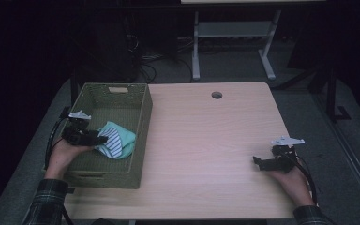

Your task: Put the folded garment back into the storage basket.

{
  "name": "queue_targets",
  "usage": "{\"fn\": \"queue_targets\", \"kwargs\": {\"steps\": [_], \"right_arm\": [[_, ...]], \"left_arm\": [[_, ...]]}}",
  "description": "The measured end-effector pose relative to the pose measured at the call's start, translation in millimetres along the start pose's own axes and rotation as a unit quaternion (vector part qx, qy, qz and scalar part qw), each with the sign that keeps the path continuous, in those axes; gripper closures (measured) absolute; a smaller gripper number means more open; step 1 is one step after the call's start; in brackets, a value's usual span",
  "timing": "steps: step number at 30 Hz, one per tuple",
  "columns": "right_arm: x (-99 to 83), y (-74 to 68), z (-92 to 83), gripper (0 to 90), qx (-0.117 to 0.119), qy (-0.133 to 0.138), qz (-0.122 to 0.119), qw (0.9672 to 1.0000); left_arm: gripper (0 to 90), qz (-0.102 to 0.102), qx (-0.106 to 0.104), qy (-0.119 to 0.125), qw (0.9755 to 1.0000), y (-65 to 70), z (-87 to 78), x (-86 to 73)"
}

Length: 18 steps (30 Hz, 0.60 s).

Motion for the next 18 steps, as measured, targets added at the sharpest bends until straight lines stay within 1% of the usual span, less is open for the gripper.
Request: {"fn": "queue_targets", "kwargs": {"steps": [1, 4, 5, 8, 10, 14, 15, 18], "right_arm": [[0.0, 0.0, 0.0, 1.6, 0.000, 0.000, 0.000, 1.0000], [0.0, 0.0, 0.0, 1.6, 0.000, 0.000, 0.000, 1.0000], [0.0, 0.0, 0.0, 1.6, 0.000, 0.000, 0.000, 1.0000], [0.0, 0.0, 0.0, 1.6, 0.000, 0.000, 0.000, 1.0000], [0.0, 0.0, 0.0, 1.6, 0.000, 0.000, 0.000, 1.0000], [0.0, -0.1, 0.0, 1.6, 0.000, 0.000, 0.000, 1.0000], [-0.1, 0.0, 0.0, 1.6, 0.000, 0.000, 0.000, 1.0000], [0.0, 0.0, 0.0, 1.6, 0.000, 0.000, 0.000, 1.0000]], "left_arm": [[37.4, -0.002, 0.000, 0.004, 1.0000, 1.5, -1.3, 1.4], [29.5, 0.002, -0.003, 0.016, 0.9999, 7.7, -5.5, 8.0], [26.7, 0.005, -0.003, 0.016, 0.9999, 9.5, -6.8, 9.7], [20.5, 0.012, -0.012, 0.028, 0.9995, 19.2, -11.1, 18.8], [17.6, 0.020, -0.013, 0.036, 0.9990, 25.6, -14.3, 26.0], [14.0, 0.032, -0.015, 0.049, 0.9982, 40.7, -19.1, 40.9], [13.8, 0.037, -0.018, 0.053, 0.9978, 45.7, -20.0, 45.4], [13.5, 0.042, -0.027, 0.062, 0.9968, 58.8, -21.1, 56.3]]}}
Point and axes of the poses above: each handheld gripper's, and its own axes: z roughly forward along the jaws, x roughly out of its top, y roughly to its right, the point moved 6 cm from there along z, roughly forward along the jaws, and after that the axes turned 3 degrees about -y, right-handed, at the moved point
